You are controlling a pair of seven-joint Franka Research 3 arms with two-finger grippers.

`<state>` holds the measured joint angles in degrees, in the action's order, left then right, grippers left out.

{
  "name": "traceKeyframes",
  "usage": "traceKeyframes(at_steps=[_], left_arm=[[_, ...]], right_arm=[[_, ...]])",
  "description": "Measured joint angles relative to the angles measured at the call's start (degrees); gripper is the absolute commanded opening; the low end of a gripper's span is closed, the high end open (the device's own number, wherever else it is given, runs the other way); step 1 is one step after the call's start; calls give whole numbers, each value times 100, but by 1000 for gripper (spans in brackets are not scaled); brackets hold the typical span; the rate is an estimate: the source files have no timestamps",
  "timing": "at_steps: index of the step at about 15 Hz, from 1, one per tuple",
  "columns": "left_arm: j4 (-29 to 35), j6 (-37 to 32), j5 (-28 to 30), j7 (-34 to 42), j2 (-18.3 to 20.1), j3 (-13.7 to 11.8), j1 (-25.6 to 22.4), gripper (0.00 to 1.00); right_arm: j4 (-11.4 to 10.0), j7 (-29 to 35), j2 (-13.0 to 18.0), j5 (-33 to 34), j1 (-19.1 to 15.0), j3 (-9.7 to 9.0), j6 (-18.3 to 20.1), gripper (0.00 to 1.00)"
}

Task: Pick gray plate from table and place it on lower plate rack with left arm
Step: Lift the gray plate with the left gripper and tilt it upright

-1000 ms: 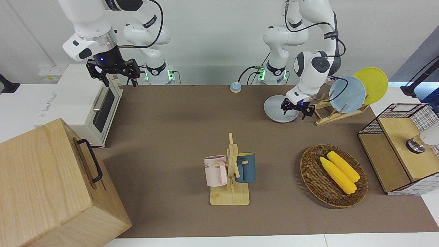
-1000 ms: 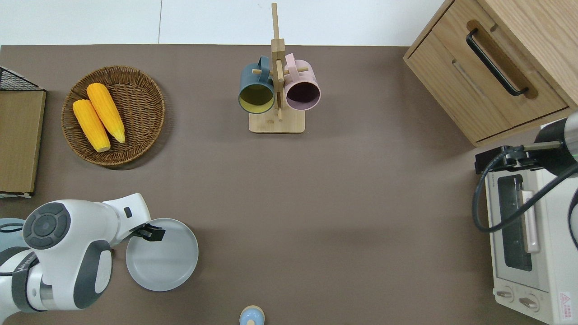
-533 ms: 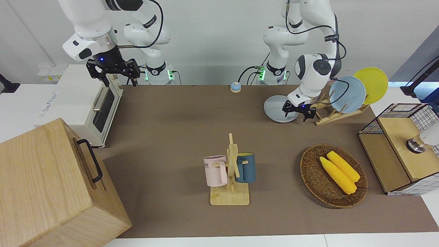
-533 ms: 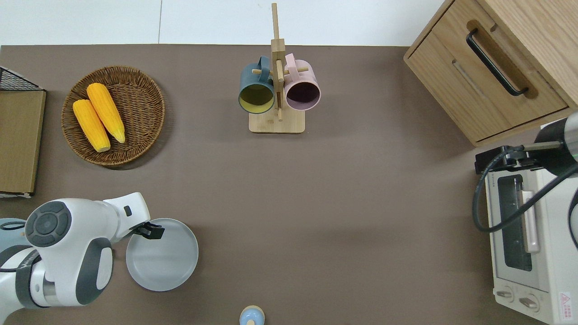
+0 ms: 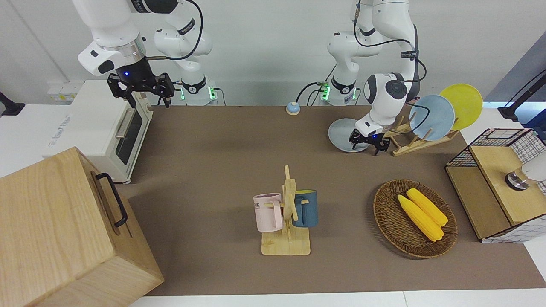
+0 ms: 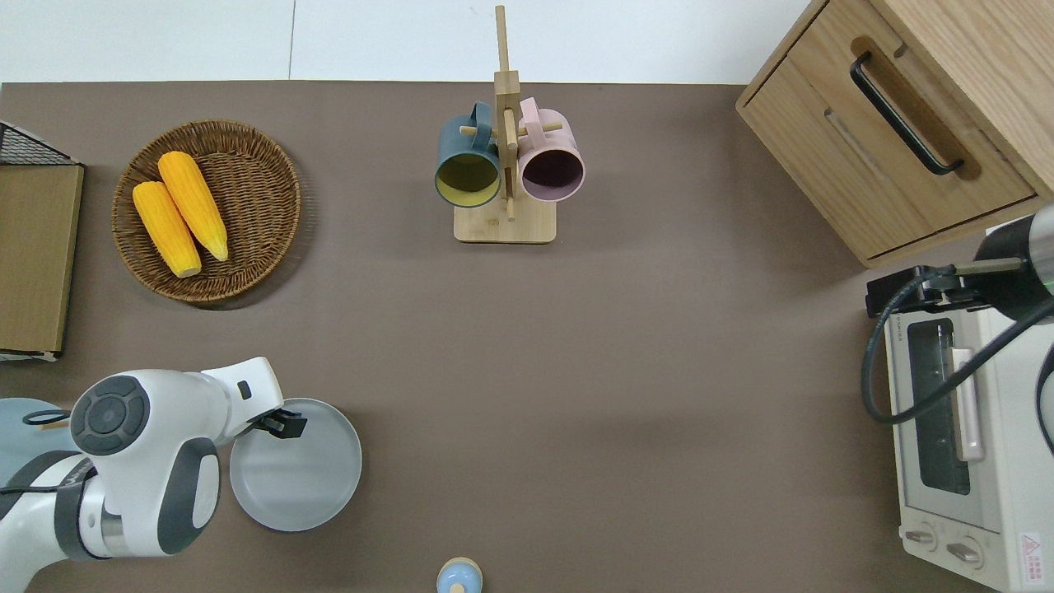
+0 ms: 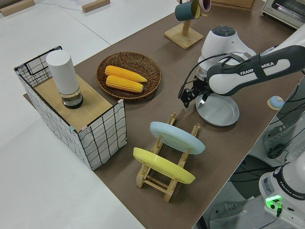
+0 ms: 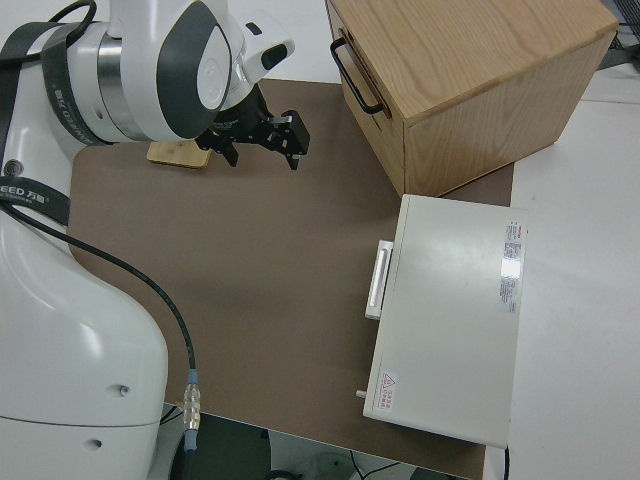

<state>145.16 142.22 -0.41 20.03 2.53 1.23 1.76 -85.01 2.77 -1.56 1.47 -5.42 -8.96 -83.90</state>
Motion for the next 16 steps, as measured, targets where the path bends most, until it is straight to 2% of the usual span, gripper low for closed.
traceKeyframes(at_steps=[1, 4, 6, 16], left_arm=[[11, 8, 0, 0, -5, -1, -1, 691], [0, 13, 0, 0, 30, -4, -3, 208], [-2, 14, -3, 0, 84, -13, -4, 1], [13, -46, -3, 27, 161, 21, 0, 0]], right_arm=[[0, 0, 0, 0, 0, 0, 0, 983], [0, 0, 0, 0, 0, 0, 0, 983], [0, 0, 0, 0, 0, 0, 0, 983], [0, 0, 0, 0, 0, 0, 0, 983]])
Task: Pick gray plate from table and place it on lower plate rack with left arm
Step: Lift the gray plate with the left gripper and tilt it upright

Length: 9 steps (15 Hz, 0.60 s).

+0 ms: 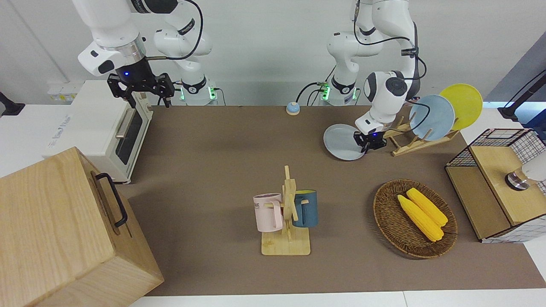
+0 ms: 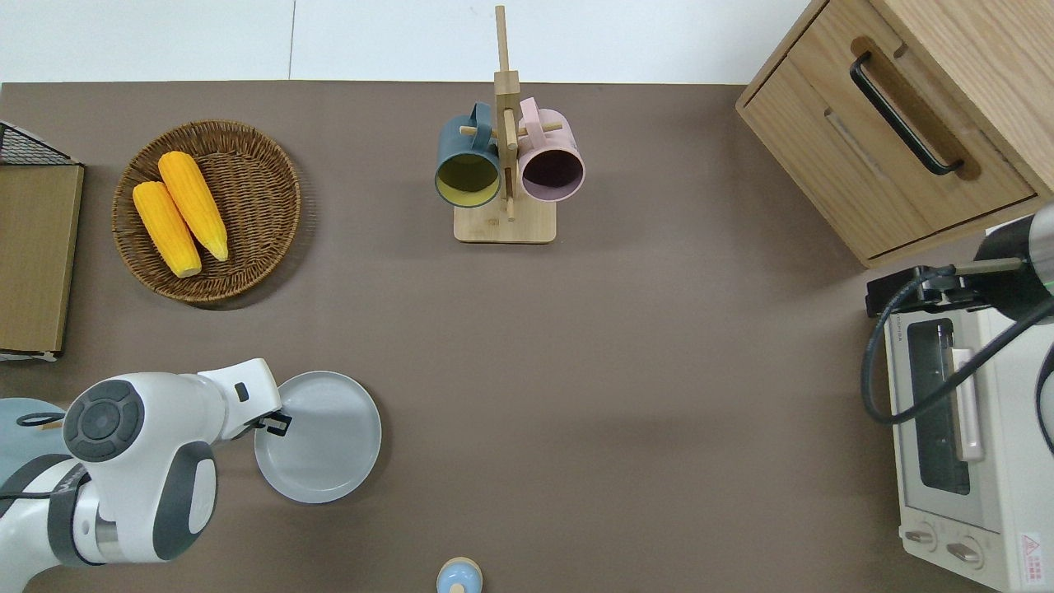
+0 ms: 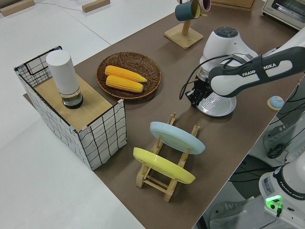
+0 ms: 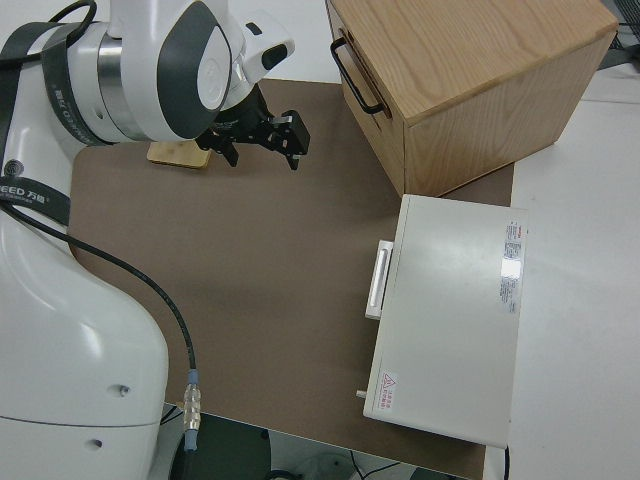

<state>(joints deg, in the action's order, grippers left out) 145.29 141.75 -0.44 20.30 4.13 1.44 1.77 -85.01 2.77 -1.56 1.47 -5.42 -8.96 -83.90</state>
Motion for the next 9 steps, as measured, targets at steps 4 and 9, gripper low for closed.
traceKeyframes(at_steps=[4, 9], left_arm=[[3, -59, 0, 11, 54, 13, 6, 0], [0, -65, 0, 11, 54, 8, 6, 0]], right_arm=[[0, 0, 0, 0, 0, 0, 0, 983], [0, 0, 0, 0, 0, 0, 0, 983]])
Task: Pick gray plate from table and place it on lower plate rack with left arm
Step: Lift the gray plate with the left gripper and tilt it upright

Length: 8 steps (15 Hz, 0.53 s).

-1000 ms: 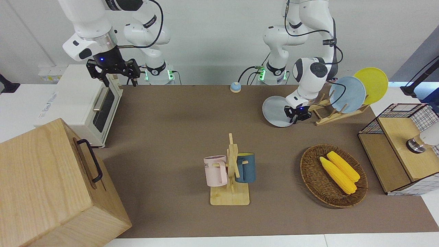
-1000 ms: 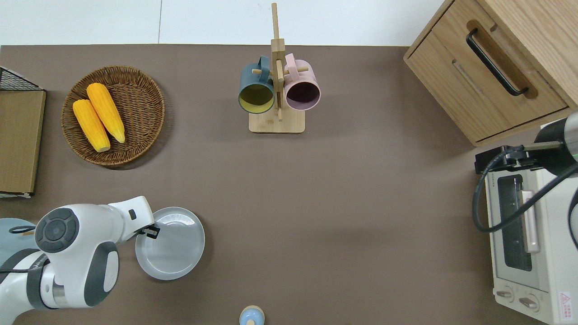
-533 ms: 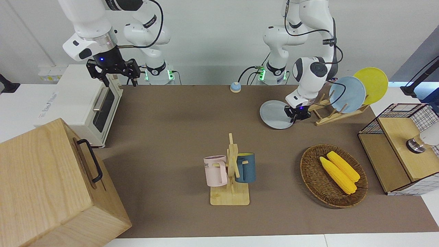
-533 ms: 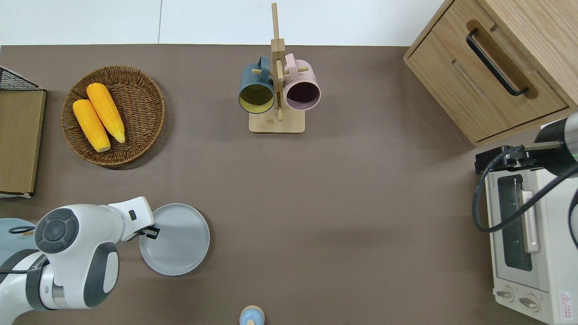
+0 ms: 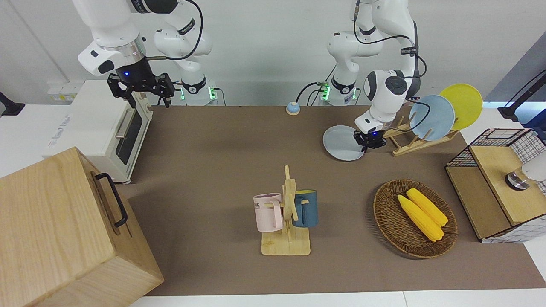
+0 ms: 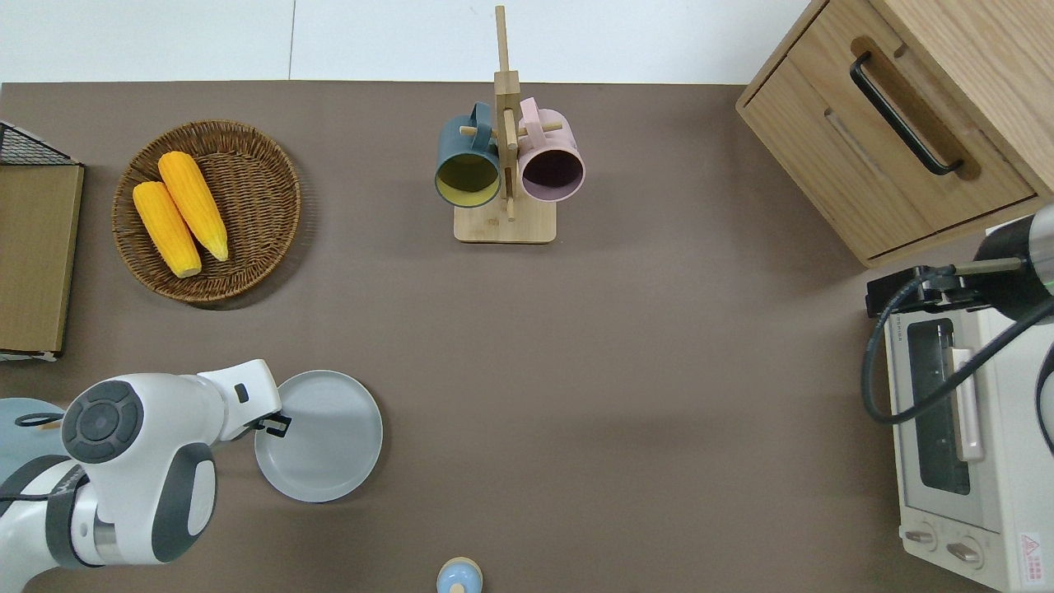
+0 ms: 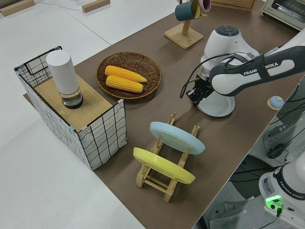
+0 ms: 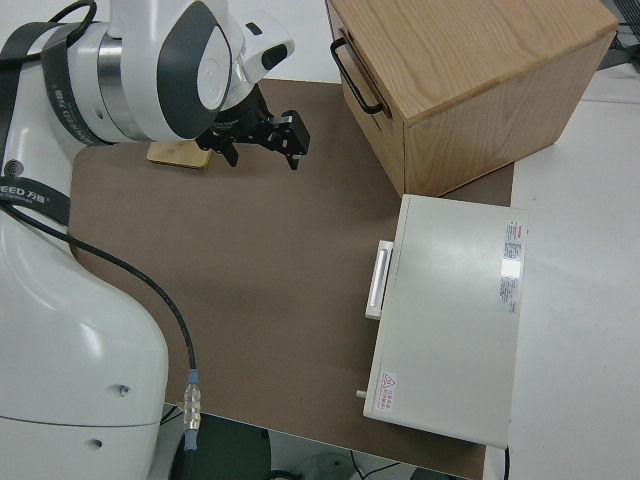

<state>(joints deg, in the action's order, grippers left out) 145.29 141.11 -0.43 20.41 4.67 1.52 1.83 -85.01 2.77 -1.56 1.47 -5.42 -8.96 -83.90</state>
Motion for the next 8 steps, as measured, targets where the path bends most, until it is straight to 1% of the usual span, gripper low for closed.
traceKeyframes(at_steps=[3, 8], left_arm=[[-57, -180, 0, 0, 24, -34, -10, 0], [-364, -892, 0, 0, 159, -58, -151, 0]], right_arm=[[0, 0, 0, 0, 0, 0, 0, 983], [0, 0, 0, 0, 0, 0, 0, 983]])
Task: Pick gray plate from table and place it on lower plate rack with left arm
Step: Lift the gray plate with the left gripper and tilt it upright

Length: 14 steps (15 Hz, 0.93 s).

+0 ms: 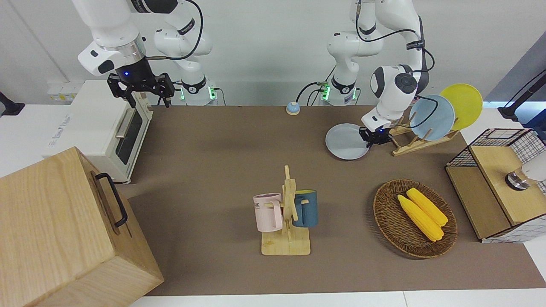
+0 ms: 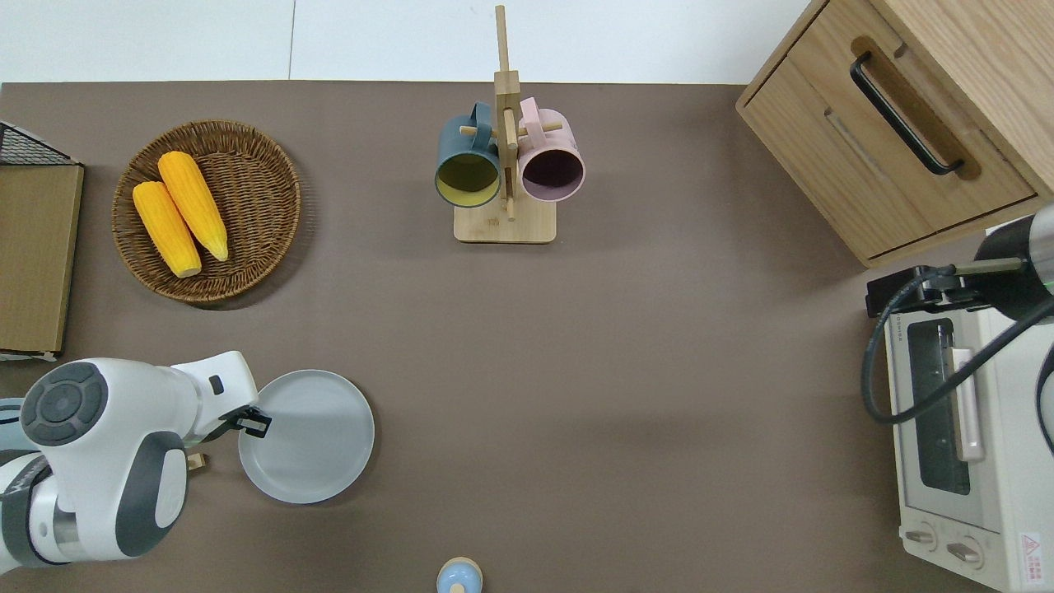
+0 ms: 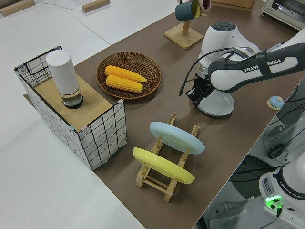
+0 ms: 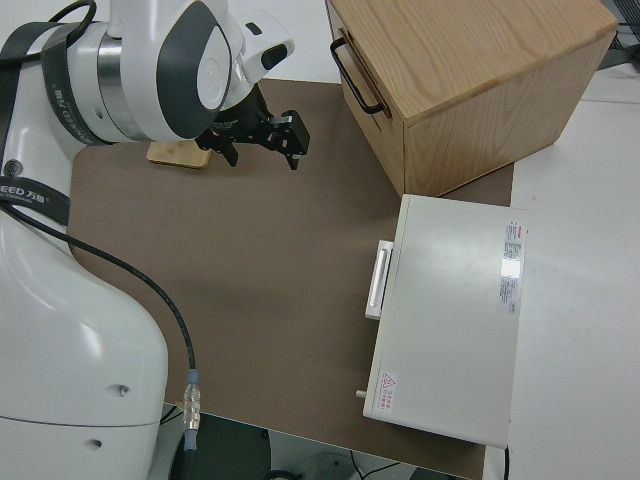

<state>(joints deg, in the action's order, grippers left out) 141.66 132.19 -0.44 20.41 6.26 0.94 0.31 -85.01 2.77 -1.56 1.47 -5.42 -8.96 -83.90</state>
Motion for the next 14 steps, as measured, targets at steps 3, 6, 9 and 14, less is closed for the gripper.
traceKeyframes(at_steps=[3, 6, 9, 14], left_arm=[[-92, -244, 0, 0, 76, -43, -12, 0], [-185, -568, 0, 0, 222, -118, -13, 0], [-298, -869, -1, 0, 348, -120, -12, 0], [-383, -1193, -1, -6, 533, -129, -13, 0]], right_arm=[[0, 0, 0, 0, 0, 0, 0, 983], [0, 0, 0, 0, 0, 0, 0, 983], [0, 0, 0, 0, 0, 0, 0, 983], [0, 0, 0, 0, 0, 0, 0, 983]])
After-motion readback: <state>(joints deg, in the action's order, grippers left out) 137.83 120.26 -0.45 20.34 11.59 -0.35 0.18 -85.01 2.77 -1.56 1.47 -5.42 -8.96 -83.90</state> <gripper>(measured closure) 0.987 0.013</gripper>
